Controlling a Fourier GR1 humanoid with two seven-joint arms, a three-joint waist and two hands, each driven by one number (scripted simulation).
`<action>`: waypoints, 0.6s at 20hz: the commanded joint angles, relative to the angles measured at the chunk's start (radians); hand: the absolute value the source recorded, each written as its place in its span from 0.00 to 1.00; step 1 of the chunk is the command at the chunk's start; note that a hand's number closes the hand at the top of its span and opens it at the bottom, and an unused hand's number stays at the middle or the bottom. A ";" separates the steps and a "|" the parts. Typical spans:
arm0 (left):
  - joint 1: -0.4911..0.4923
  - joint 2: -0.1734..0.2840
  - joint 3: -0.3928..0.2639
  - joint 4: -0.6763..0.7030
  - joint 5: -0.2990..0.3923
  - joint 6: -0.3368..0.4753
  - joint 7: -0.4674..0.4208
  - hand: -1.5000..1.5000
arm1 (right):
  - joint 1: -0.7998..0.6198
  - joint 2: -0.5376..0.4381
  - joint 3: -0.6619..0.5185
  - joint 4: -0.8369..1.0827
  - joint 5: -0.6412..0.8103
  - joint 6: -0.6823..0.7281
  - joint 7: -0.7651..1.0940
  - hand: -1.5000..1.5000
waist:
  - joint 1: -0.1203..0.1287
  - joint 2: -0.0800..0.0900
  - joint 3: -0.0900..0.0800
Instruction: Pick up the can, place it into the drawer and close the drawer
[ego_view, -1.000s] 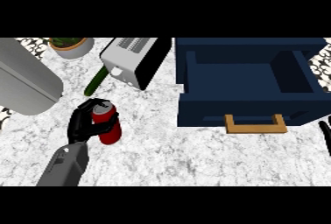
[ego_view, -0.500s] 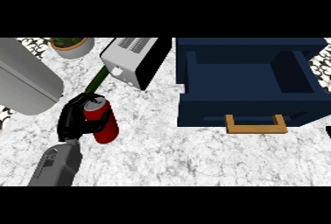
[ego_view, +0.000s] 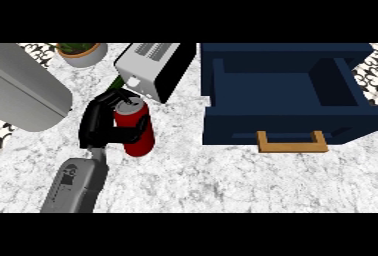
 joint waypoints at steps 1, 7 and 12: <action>-0.101 -0.009 -0.047 -0.078 -0.045 0.050 0.151 1.00 | 0.049 0.013 -0.011 0.006 -0.004 0.030 -0.050 0.00 | -0.005 0.000 0.000; -0.201 -0.063 -0.112 -0.100 -0.087 0.106 0.284 1.00 | -0.090 -0.042 -0.042 -0.008 -0.040 -0.026 0.098 0.00 | -0.002 0.002 0.000; -0.391 -0.064 -0.138 0.007 -0.081 0.192 0.327 1.00 | -0.036 0.013 -0.015 0.000 -0.001 -0.013 0.001 0.00 | -0.011 0.003 0.000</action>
